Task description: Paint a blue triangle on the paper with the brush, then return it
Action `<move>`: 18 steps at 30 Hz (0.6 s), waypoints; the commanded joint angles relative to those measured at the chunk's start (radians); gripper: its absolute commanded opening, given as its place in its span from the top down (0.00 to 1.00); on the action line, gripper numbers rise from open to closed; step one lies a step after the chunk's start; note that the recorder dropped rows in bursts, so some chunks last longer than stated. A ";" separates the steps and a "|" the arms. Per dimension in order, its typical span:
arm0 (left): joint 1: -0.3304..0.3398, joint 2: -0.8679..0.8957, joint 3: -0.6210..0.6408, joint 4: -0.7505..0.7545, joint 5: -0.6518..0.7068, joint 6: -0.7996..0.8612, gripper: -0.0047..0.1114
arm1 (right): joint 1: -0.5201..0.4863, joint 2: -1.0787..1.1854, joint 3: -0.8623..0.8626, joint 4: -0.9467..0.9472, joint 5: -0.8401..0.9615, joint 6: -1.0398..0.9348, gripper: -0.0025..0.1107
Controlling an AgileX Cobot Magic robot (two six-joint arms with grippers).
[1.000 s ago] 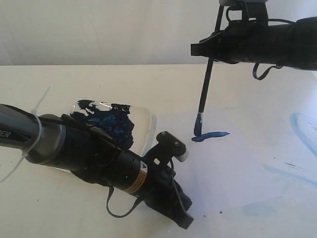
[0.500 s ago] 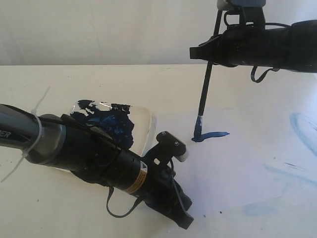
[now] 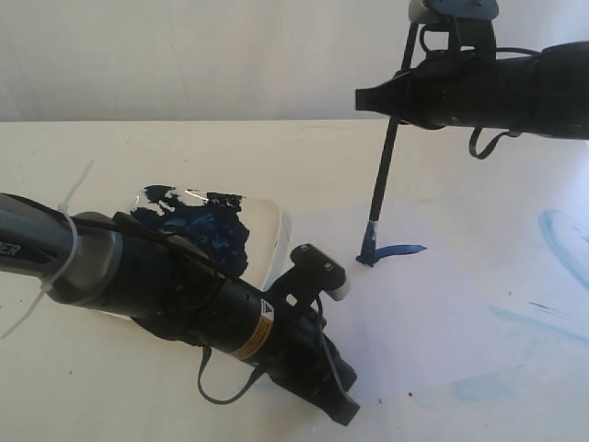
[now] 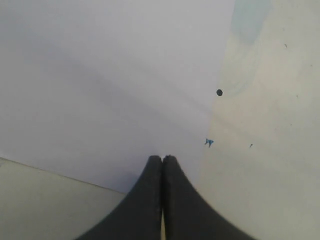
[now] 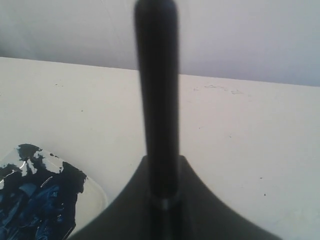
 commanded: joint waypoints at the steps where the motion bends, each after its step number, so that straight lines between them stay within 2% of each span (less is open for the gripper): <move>1: 0.003 0.002 0.002 0.018 0.015 0.000 0.96 | -0.001 -0.025 0.010 0.000 -0.020 0.008 0.98; 18: 0.003 0.002 0.002 0.018 0.015 0.000 0.96 | -0.001 -0.041 0.010 0.000 -0.025 0.008 0.98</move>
